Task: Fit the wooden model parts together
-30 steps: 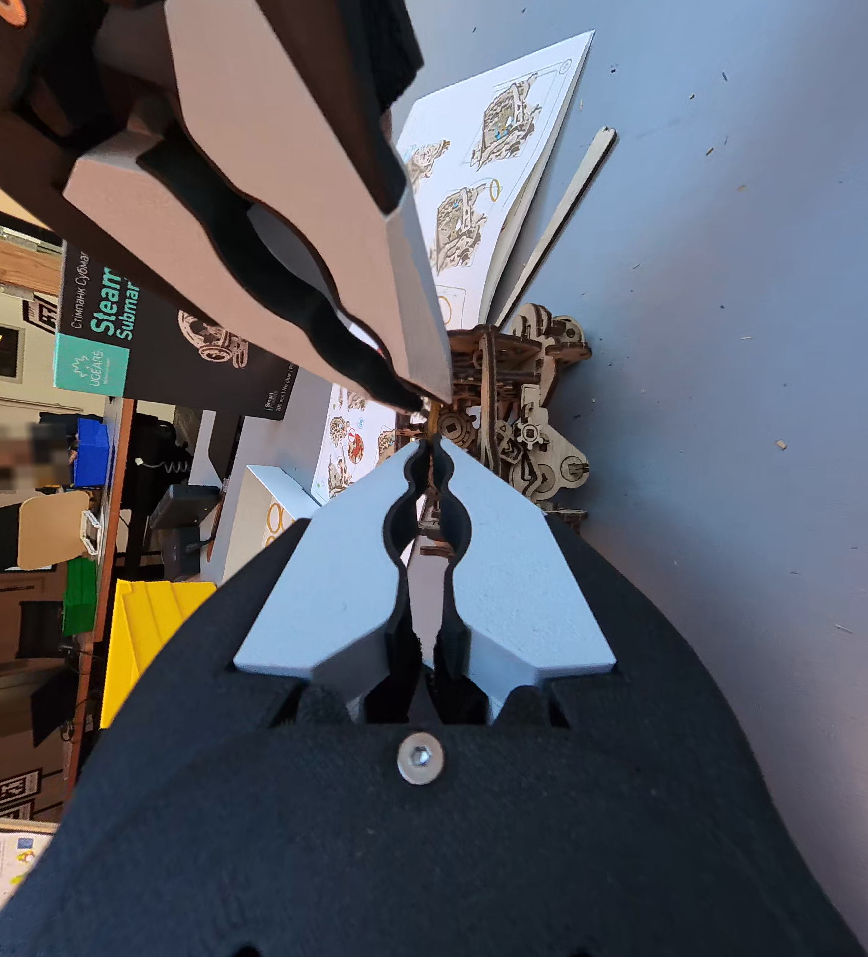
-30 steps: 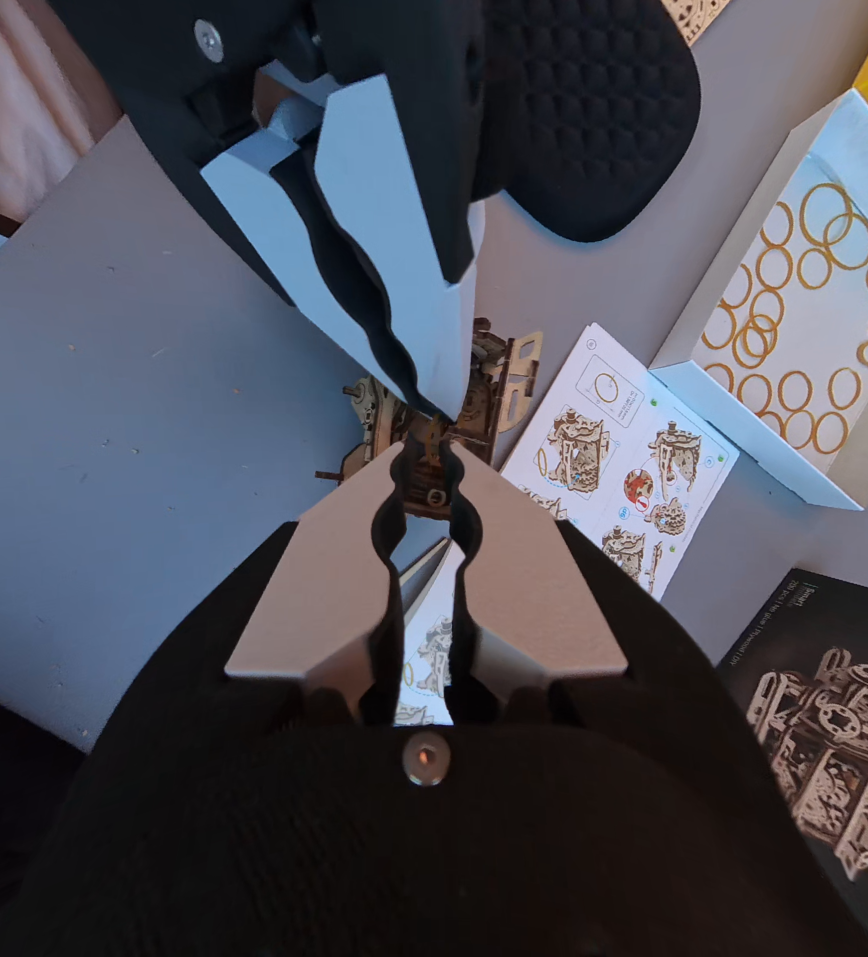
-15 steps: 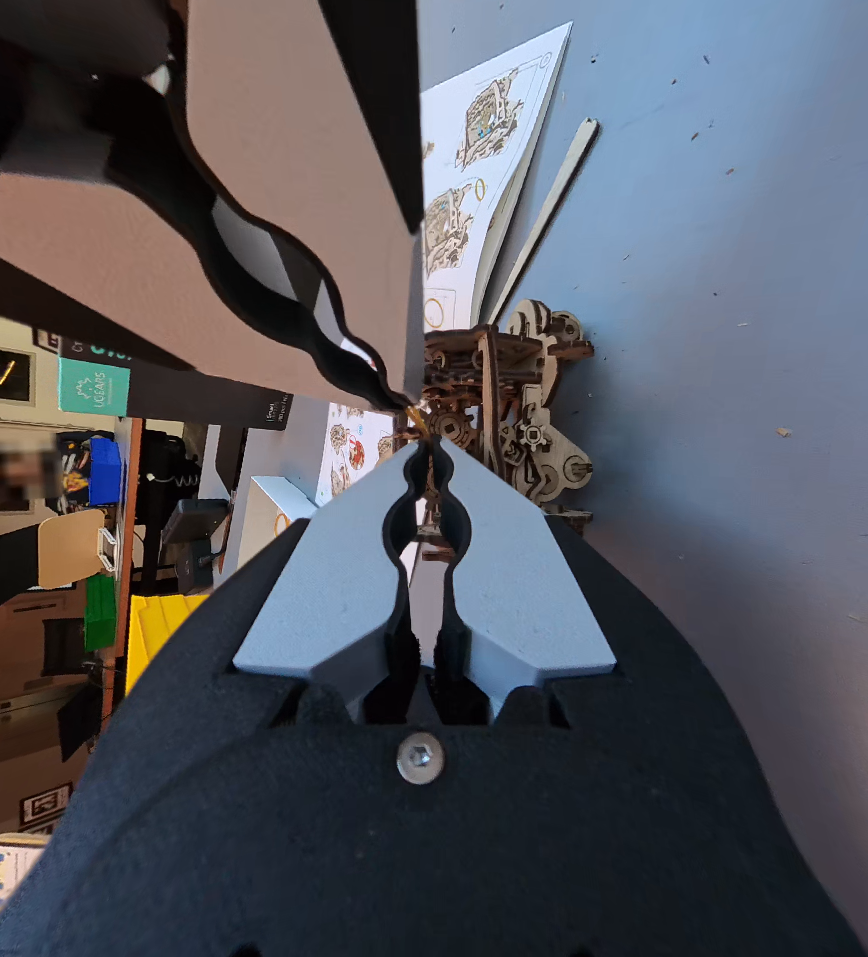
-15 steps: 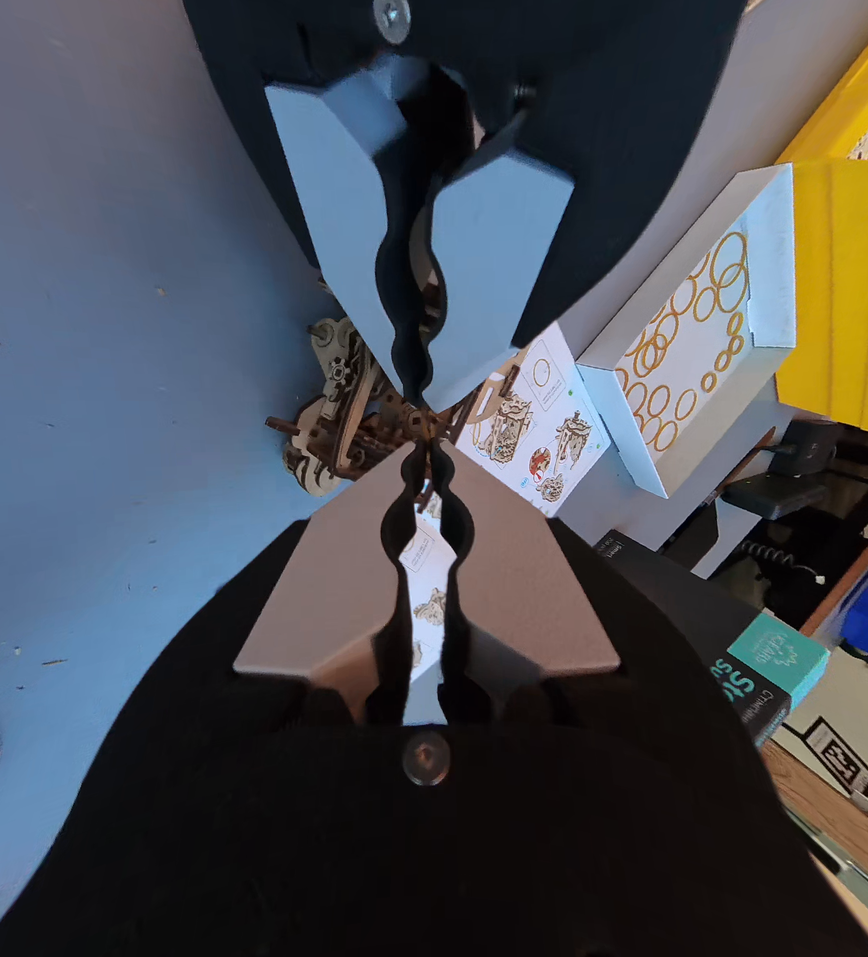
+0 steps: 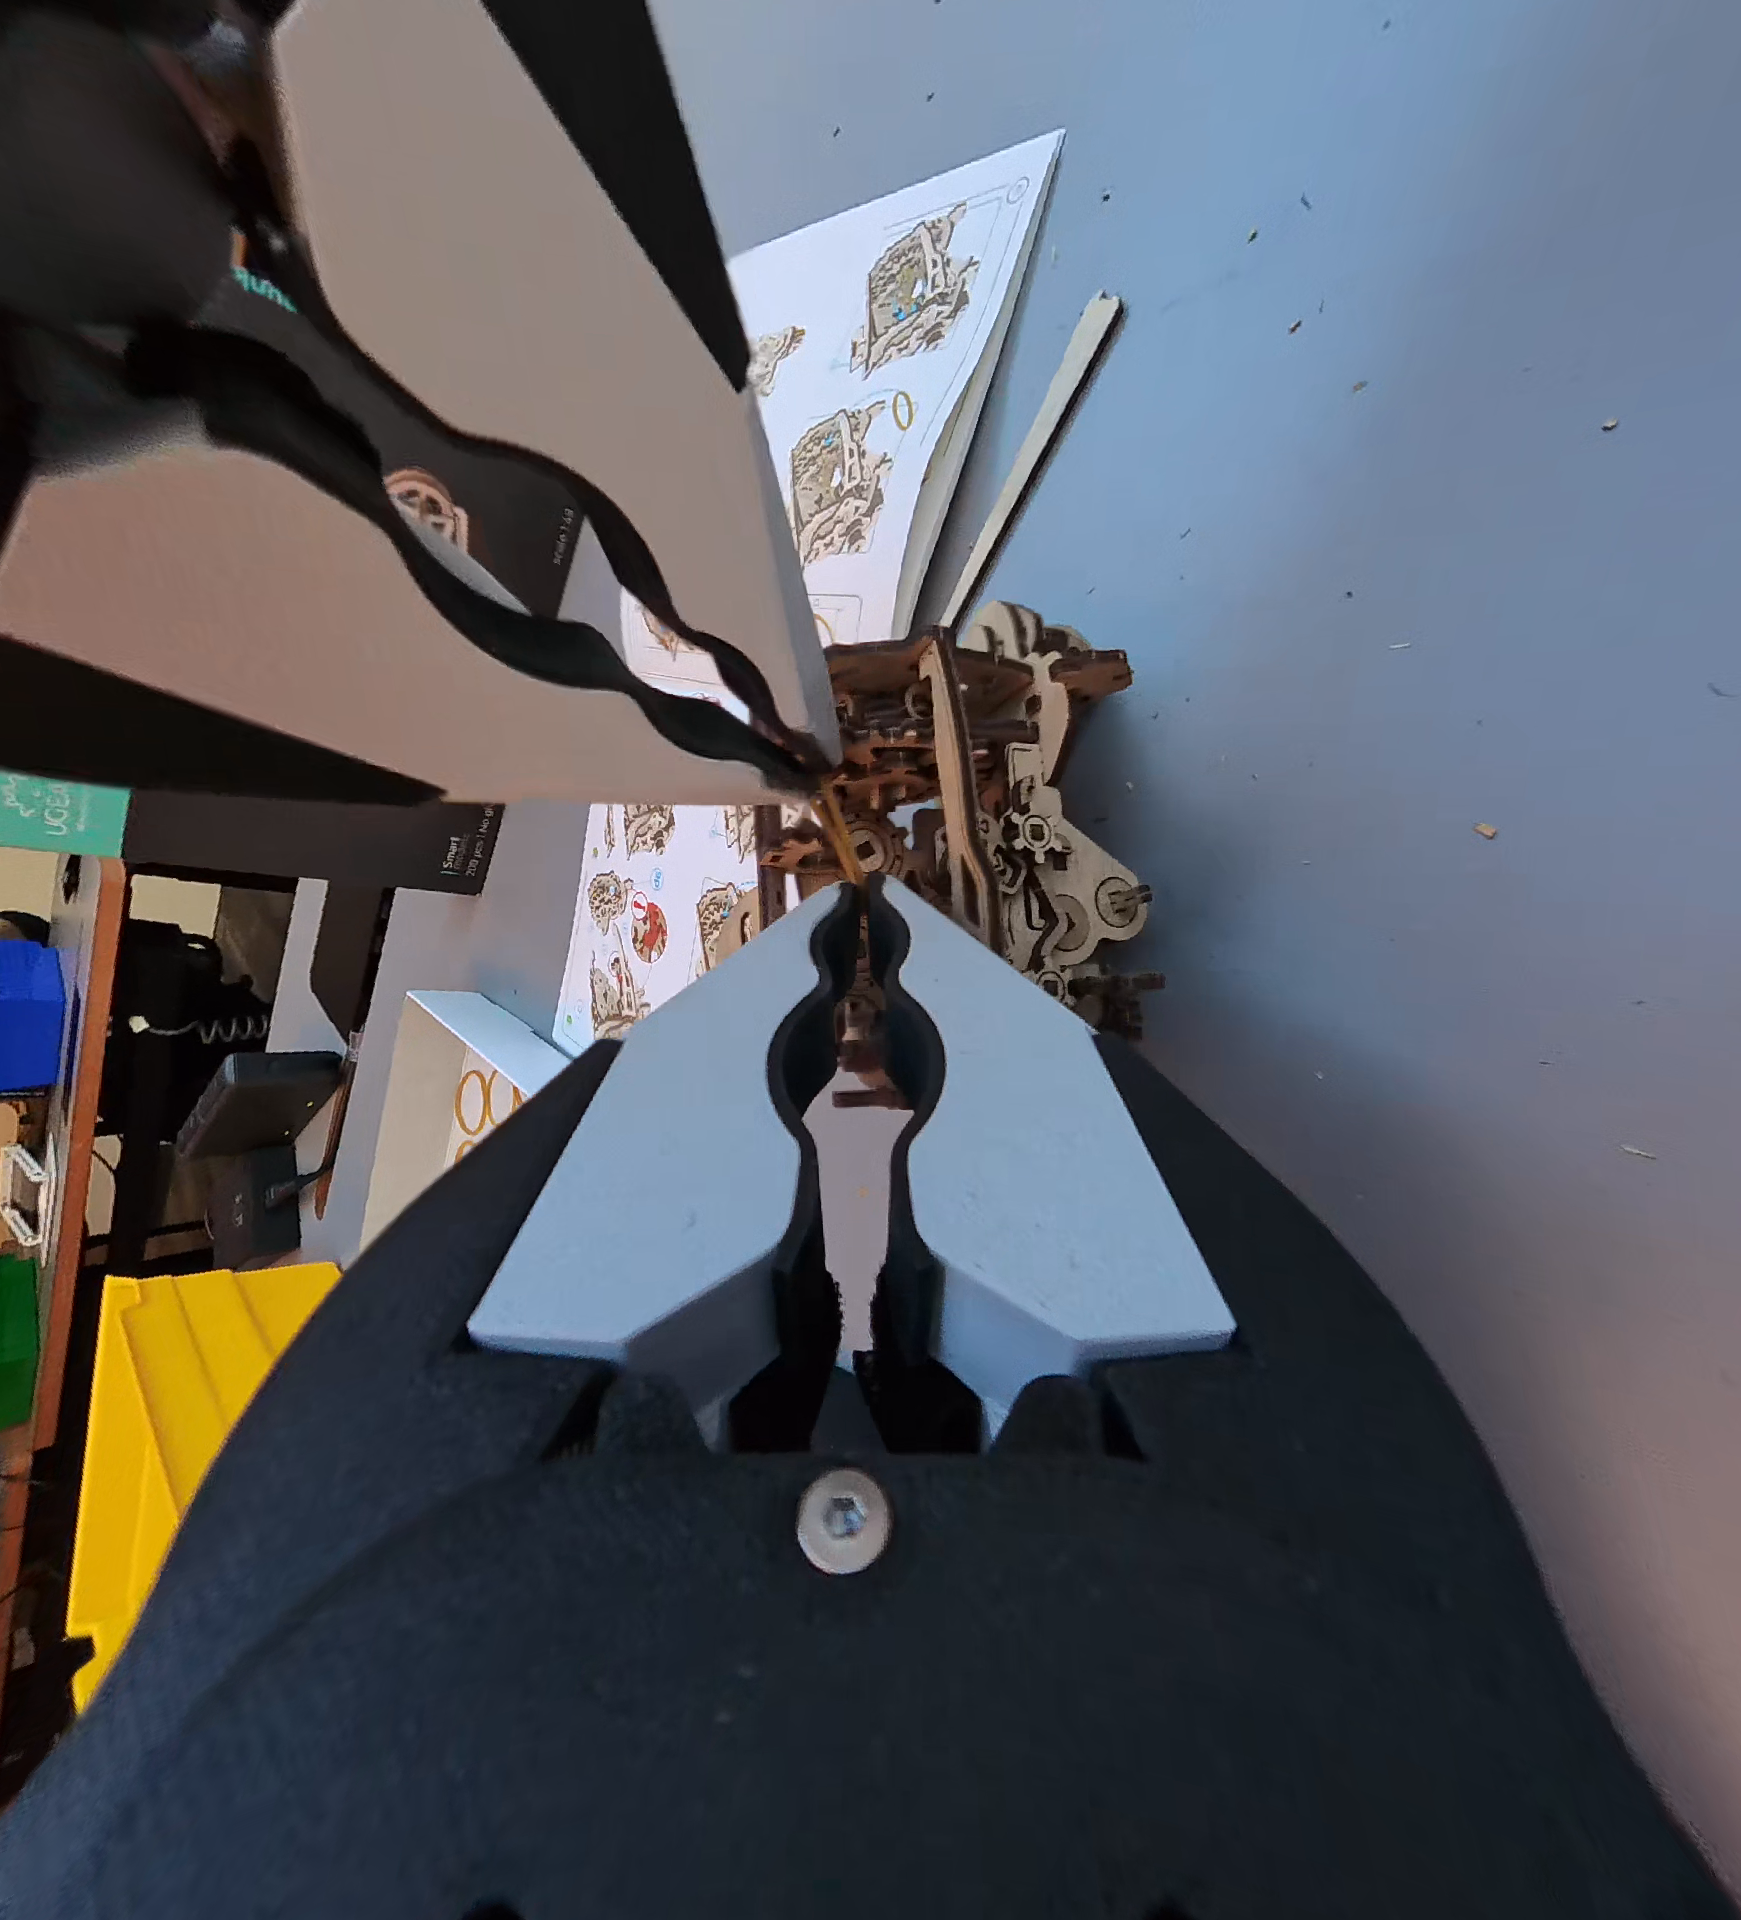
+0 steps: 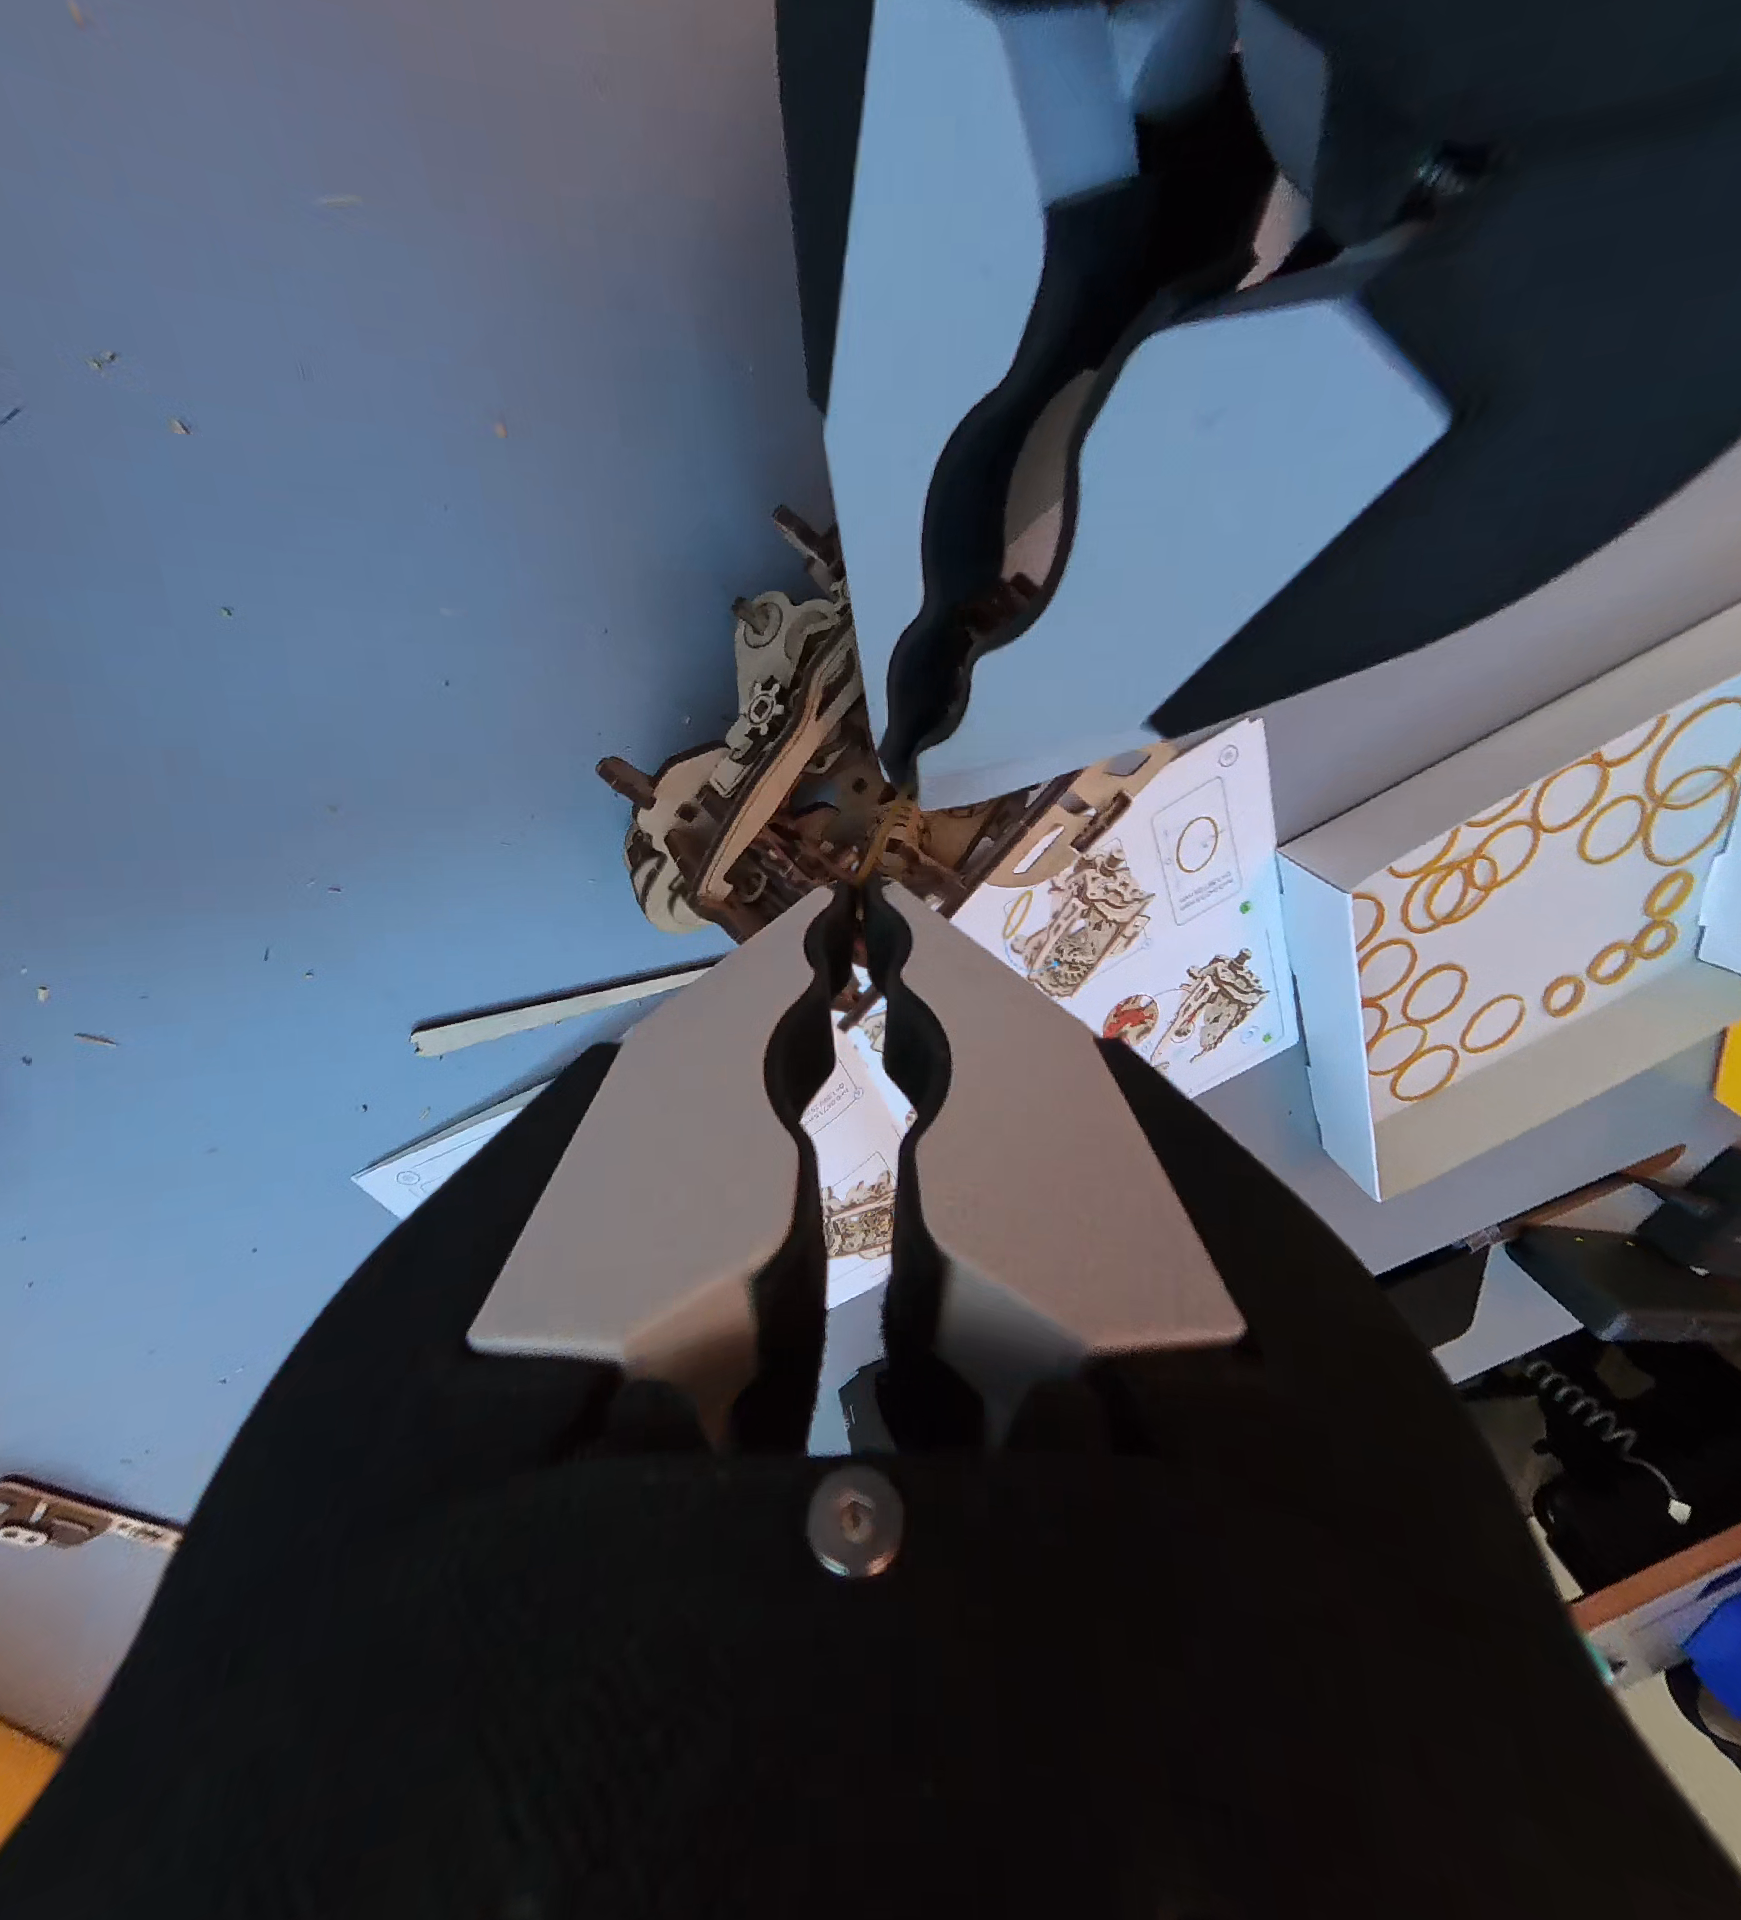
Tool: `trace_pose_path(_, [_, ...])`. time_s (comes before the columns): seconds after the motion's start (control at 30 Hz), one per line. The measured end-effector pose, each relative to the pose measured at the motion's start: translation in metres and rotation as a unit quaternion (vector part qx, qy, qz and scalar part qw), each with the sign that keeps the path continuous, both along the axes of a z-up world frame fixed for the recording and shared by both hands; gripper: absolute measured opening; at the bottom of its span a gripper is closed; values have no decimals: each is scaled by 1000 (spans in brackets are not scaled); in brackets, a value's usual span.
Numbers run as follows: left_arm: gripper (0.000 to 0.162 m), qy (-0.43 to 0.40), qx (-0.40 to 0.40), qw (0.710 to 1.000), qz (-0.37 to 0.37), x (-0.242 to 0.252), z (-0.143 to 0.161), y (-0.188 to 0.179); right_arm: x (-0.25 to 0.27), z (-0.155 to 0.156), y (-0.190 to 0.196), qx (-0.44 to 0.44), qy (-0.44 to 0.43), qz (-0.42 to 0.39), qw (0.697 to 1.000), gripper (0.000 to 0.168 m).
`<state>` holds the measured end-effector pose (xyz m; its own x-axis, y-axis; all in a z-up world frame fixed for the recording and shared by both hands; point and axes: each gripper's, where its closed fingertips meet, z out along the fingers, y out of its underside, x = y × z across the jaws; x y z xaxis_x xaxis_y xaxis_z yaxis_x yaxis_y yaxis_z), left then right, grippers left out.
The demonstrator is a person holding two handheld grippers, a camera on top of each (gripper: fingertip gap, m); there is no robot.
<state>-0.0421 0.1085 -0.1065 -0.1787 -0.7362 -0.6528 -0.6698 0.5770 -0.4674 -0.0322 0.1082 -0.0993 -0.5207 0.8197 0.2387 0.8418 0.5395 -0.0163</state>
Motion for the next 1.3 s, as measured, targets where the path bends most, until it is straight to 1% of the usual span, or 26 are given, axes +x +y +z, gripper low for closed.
trace_pose_path(0.03, [0, 4, 5, 1000, -2, 0, -1, 1, -1, -1, 1, -5, -5, 3, 1000, 1])
trace_pose_path(0.1, [0, 14, 19, 1000, -3, -1, -2, 4, 1, -3, 5, -17, -28, -19, 999, 1])
trace_pose_path(0.17, [0, 11, 19, 1000, -10, 1, -1, 5, 1, -5, 2, -56, -43, -41, 997, 1])
trace_pose_path(0.27, [0, 9, 5, 1000, -23, 3, -2, 5, 3, -4, 1, -94, -41, -62, 993, 1])
trace_pose_path(0.33, [0, 9, 9, 999, -36, 4, -1, 6, 5, -4, 1, -120, -34, -83, 989, 1])
trace_pose_path(0.47, [0, 16, 34, 998, -51, 7, -1, 8, 9, -4, -2, -174, -44, -131, 975, 1])
trace_pose_path(0.6, [0, 36, 53, 996, -57, 7, -6, 13, 12, -4, -5, -209, -63, -161, 962, 4])
trace_pose_path(0.93, [0, 65, 64, 992, -85, 11, -9, 16, 16, -4, -14, -296, -79, -229, 924, 5])
trace_pose_path(0.97, [0, 68, 66, 992, -88, 11, -9, 15, 16, -3, -16, -306, -76, -231, 920, 6])
trace_pose_path(1.03, [0, 70, 70, 991, -92, 12, -9, 15, 15, -2, -19, -323, -69, -235, 914, 13])
trace_pose_path(1.1, [0, 71, 72, 990, -96, 13, -9, 15, 15, -1, -18, -325, -58, -236, 914, 12])
trace_pose_path(1.3, [0, 68, 77, 990, -99, 15, -8, 17, 17, 6, -10, -298, -10, -215, 930, 12])
